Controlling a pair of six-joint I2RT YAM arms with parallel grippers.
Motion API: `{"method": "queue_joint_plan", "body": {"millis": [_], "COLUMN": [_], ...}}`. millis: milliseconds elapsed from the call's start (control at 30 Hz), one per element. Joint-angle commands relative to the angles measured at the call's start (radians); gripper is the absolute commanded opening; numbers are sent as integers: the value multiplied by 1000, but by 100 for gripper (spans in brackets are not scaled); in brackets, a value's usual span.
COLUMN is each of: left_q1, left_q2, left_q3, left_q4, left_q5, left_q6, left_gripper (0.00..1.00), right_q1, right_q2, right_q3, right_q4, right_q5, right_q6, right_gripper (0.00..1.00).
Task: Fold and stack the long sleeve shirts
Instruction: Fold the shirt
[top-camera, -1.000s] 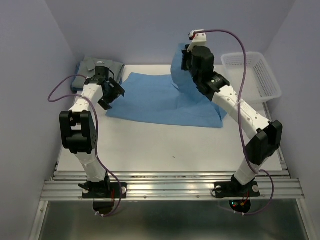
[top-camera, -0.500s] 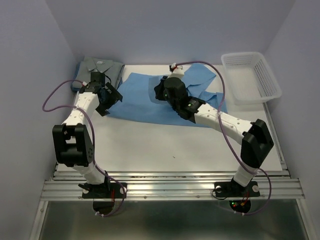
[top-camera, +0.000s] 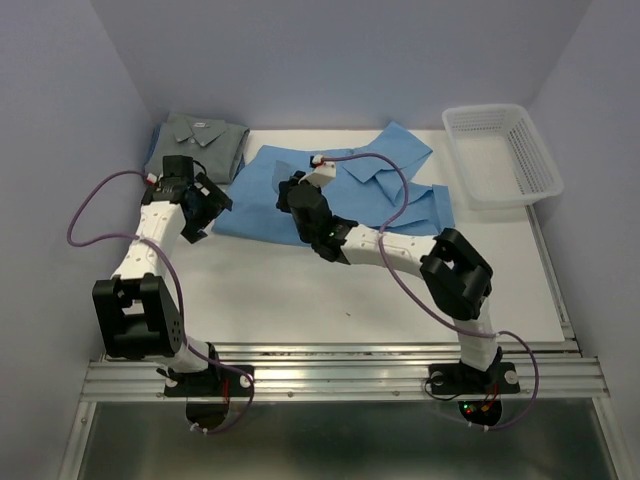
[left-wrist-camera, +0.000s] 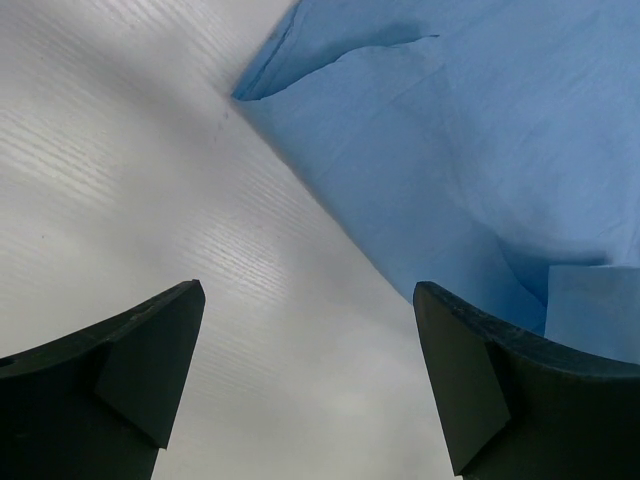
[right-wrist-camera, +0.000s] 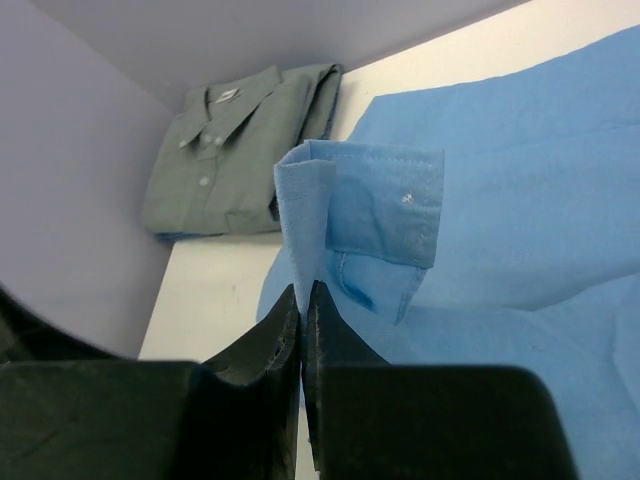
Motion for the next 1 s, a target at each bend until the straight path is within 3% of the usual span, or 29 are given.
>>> {"method": "queue_joint_plan", "body": {"millis": [0,533,767,967], "left_q1": [19,68,70,70], "left_q2": [-59,-97,-114,-140], "left_q3": [-35,-90,-110,-135], "left_q4": [-2,1,30,50], "left_q5": [-5,10,28,28], "left_q6": [27,79,107,124], "left_gripper": [99,99,99,99], "right_q1": [5,49,49,49], "right_q2": [66,290,417,471], "right_q3": [96,267,343,340], "right_q4": [153,96,248,320], "right_q5": [146,81,167,202], "right_q6": [0,46,-99,-142], "right_gripper": [1,4,4,11]}}
